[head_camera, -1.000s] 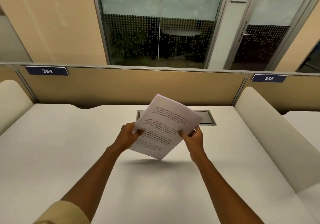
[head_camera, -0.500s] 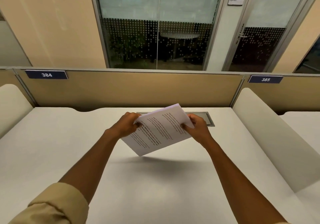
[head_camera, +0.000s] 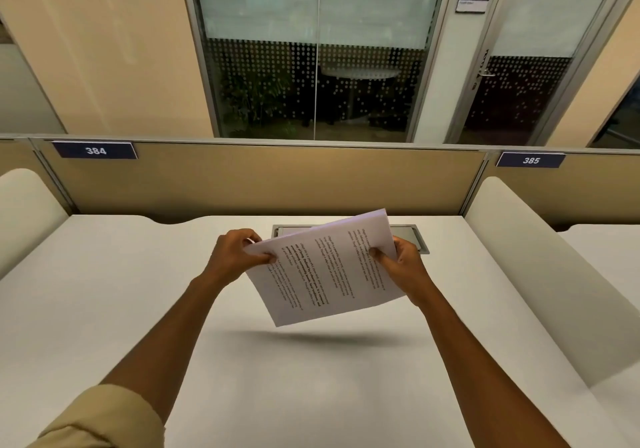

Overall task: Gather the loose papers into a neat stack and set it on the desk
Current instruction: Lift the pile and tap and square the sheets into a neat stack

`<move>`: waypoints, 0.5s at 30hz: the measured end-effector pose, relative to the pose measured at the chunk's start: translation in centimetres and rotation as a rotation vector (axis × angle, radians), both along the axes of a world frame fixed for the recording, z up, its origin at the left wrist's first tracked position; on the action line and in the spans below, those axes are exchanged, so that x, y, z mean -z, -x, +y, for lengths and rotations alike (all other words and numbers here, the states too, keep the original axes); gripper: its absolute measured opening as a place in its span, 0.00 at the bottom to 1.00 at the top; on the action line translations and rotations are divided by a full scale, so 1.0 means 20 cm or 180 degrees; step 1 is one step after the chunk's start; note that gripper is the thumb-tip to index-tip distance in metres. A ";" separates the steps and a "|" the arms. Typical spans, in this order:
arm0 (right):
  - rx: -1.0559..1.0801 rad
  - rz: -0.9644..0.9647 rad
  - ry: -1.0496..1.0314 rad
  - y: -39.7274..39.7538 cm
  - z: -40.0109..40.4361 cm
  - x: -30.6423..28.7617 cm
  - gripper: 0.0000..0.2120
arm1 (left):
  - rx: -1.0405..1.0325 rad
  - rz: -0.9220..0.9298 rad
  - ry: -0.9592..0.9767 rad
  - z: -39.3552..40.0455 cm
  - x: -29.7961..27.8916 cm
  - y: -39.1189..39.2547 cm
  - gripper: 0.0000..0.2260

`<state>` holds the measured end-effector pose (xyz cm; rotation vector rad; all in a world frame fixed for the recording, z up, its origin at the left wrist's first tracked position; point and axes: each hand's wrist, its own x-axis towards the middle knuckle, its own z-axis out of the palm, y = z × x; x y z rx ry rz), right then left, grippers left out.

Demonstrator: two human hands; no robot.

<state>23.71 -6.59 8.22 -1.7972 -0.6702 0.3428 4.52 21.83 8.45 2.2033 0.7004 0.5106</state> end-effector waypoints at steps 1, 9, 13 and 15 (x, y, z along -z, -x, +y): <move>-0.0005 0.0063 -0.0003 0.00 -0.01 0.01 0.01 | -0.0105 -0.0179 0.0389 0.01 0.03 0.03 0.18; -0.0060 0.0463 -0.0020 0.04 -0.03 0.13 0.14 | -0.0050 -0.1201 0.2715 -0.15 0.33 0.17 0.12; 0.0044 0.0581 -0.0046 0.08 -0.03 0.21 0.17 | -0.0127 -0.1251 0.2715 -0.26 0.41 0.16 0.09; 0.0092 0.0632 -0.0057 0.09 -0.04 0.25 0.14 | -0.0166 -0.1247 0.2574 -0.27 0.42 0.16 0.09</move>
